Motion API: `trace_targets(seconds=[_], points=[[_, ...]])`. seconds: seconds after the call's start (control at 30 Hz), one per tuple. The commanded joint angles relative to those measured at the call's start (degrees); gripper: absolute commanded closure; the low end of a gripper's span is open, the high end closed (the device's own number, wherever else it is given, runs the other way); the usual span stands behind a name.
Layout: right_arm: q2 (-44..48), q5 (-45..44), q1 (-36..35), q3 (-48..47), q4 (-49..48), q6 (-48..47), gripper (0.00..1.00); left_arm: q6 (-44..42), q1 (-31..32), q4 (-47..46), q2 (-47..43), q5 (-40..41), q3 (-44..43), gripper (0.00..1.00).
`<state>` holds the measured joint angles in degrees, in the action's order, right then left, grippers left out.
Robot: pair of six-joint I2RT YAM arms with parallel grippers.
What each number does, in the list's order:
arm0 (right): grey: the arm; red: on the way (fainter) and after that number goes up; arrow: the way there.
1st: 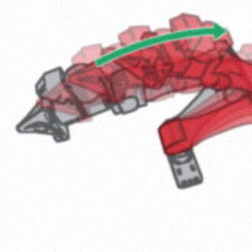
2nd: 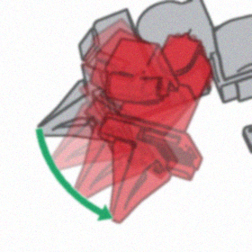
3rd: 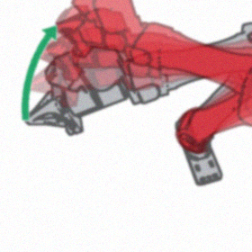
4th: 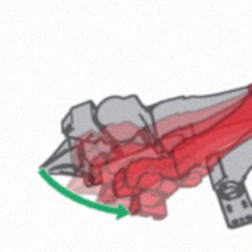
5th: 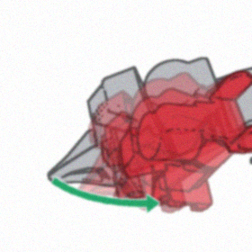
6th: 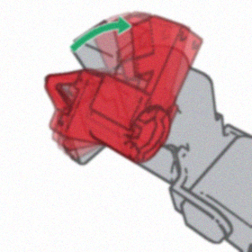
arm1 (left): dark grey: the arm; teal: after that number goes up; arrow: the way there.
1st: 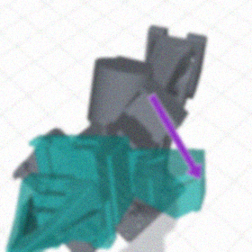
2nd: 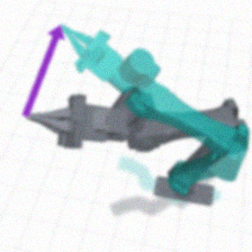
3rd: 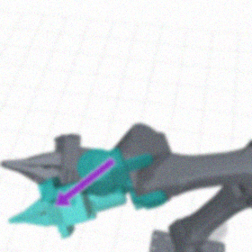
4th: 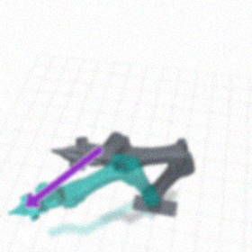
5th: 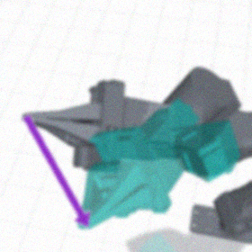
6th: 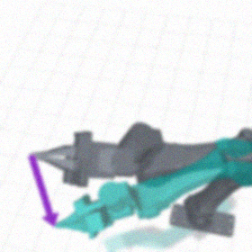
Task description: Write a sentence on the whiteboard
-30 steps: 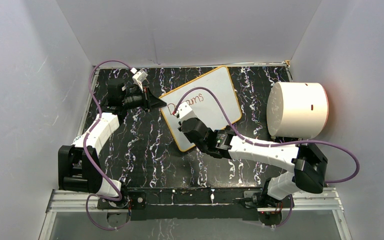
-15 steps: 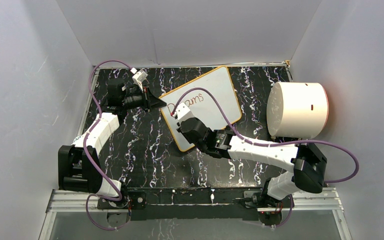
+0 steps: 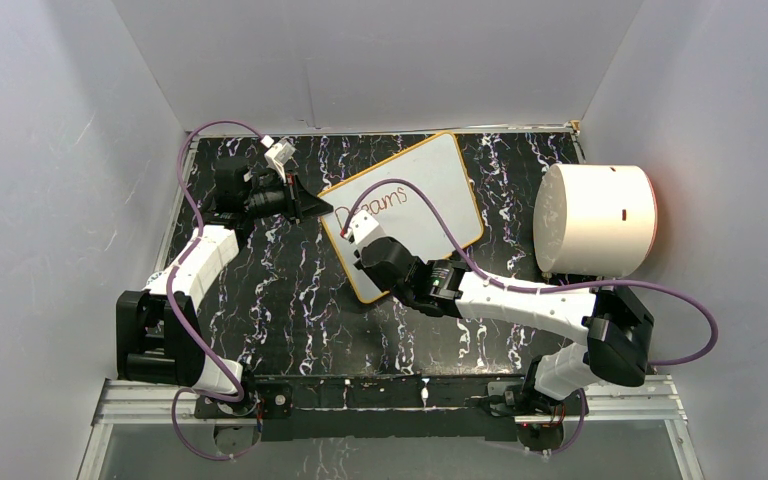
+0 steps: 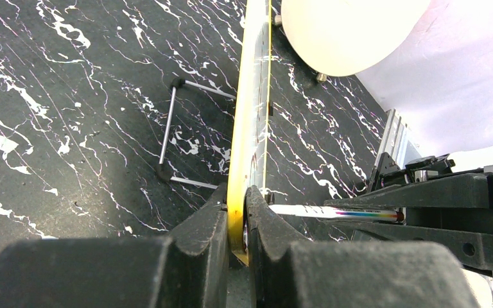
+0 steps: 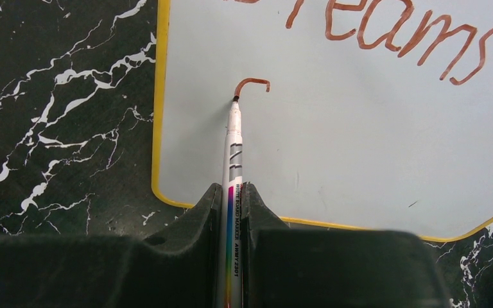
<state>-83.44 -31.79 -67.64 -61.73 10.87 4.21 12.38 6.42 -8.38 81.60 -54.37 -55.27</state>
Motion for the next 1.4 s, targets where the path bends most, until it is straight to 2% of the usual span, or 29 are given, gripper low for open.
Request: trace_targets(seconds=[0.0, 0.37, 0.8, 1.37], points=[[1.23, -1.57, -0.21, -1.21, 2.1, -0.26, 1.0, -4.91, 1.23, 6.62, 2.51, 6.56, 1.38, 1.0], [2.75, -5.98, 0.01, 0.03, 0.69, 0.36, 1.0, -5.0, 1.23, 6.65, 2.6, 6.64, 1.39, 1.0], [4.95, -4.46, 1.51, 1.39, -4.04, 0.1, 1.0, -5.0, 1.23, 6.68, 2.86, 6.56, 1.37, 1.0], [3.3, -2.48, 2.06, 0.43, -4.79, -0.38, 1.0, -5.0, 1.19, 6.67, 2.86, 6.55, 1.3, 1.0]])
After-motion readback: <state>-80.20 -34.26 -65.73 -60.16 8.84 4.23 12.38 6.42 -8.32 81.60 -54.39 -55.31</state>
